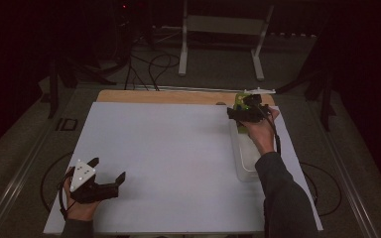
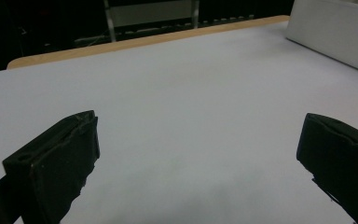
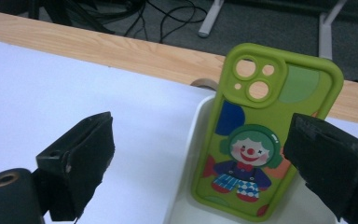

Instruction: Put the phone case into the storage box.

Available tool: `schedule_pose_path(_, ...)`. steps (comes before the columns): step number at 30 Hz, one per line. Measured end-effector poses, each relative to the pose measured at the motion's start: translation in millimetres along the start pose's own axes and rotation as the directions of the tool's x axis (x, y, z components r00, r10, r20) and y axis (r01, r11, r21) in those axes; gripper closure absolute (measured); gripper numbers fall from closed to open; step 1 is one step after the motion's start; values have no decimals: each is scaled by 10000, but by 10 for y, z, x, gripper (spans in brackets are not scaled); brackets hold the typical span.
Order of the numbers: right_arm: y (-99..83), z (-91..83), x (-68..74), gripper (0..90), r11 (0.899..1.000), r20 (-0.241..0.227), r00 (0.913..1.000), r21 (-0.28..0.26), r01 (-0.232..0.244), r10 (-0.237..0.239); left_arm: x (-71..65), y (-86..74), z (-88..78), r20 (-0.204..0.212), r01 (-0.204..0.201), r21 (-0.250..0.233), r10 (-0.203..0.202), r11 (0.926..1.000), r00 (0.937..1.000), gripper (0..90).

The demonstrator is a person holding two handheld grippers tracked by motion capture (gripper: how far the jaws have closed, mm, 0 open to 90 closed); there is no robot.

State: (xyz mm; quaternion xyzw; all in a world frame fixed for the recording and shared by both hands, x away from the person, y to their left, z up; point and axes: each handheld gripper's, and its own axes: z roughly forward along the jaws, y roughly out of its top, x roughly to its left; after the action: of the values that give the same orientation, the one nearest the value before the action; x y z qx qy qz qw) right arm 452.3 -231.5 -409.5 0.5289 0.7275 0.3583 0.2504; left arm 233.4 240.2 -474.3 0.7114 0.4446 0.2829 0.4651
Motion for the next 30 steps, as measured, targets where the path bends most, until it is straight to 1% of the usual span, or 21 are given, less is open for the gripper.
schedule_pose_path(1,0,0,0,79,10000,0,10000,0,0,0,1,0,0,-1,2,7,-2,10000,10000,0)
schedule_pose_path(2,-6,-38,21,80,9999,-97,9999,-94,42,-43,3,-2,1,17,17,-3,-17,10000,10000,0)
schedule_pose_path(5,-34,-85,60,80,9996,-200,9995,-192,223,-227,-2,-2,5,70,-2,1,2,10000,10000,0)
schedule_pose_path(8,-58,-116,83,80,9993,-266,9993,-260,274,-281,-6,-2,7,93,-18,26,18,10000,10000,0)
schedule_pose_path(14,-113,-209,154,84,9983,-590,9973,-407,412,-435,-3,-2,10,140,-21,41,20,10000,9999,0)
schedule_pose_path(18,-158,-282,235,98,9968,-742,9948,-425,670,-701,-3,-3,10,161,-7,46,6,10000,9999,0)
schedule_pose_path(21,-190,-349,304,115,9952,-814,9930,-554,811,-855,-1,-3,10,179,-14,56,13,10000,9998,0)
schedule_pose_path(26,-253,-450,406,127,9927,-1120,9891,-843,865,-957,3,-3,10,200,3,55,-4,10000,9998,0)
schedule_pose_path(30,-311,-523,476,142,9912,-1386,9861,-1069,775,-920,4,-3,11,228,11,41,-12,10000,9997,0)
